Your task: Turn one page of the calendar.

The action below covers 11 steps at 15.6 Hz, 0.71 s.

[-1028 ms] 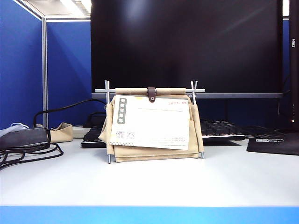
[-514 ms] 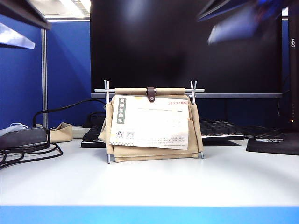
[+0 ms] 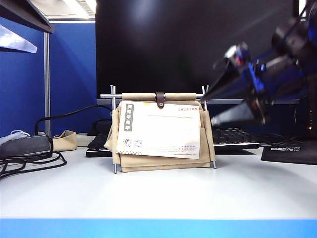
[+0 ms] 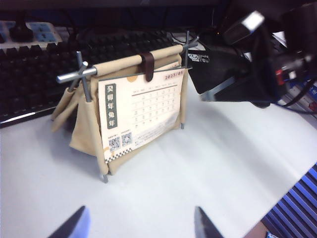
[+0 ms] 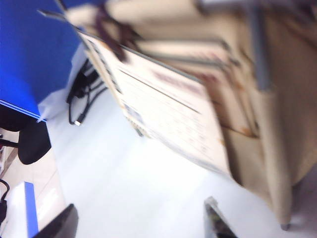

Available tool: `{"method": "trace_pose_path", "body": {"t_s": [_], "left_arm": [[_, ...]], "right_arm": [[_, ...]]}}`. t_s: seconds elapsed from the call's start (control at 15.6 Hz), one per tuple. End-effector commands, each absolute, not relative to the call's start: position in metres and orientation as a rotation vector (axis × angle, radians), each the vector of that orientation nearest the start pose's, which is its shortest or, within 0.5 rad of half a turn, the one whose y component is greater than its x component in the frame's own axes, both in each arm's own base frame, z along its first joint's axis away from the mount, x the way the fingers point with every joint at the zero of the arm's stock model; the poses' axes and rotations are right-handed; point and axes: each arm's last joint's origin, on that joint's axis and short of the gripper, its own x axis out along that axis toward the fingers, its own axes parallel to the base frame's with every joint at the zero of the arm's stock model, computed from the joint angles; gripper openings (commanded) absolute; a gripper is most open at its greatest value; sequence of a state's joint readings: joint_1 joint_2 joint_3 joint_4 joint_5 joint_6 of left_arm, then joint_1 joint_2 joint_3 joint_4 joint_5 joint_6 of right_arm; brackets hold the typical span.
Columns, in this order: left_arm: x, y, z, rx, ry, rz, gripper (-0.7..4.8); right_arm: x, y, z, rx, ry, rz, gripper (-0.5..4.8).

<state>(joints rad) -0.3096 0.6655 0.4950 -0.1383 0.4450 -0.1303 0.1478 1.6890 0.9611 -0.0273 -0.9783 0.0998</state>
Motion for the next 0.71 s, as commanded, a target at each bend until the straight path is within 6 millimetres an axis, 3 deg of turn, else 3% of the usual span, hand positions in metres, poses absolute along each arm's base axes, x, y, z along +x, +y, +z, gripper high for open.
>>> {"method": "trace_pose_path", "body": {"t_s": [0.06,0.71], "left_arm": [[0.142,-0.059,0.257,-0.141,0.354,-0.732,2.79],[0.142,-0.059,0.257,-0.142,0.354,-0.729,2.79]], "right_arm": [[0.335,0.075,0.187,0.399,0.726,1.083,3.25],[0.356,0.078,0.154,0.423,0.730,1.032,3.24]]}}
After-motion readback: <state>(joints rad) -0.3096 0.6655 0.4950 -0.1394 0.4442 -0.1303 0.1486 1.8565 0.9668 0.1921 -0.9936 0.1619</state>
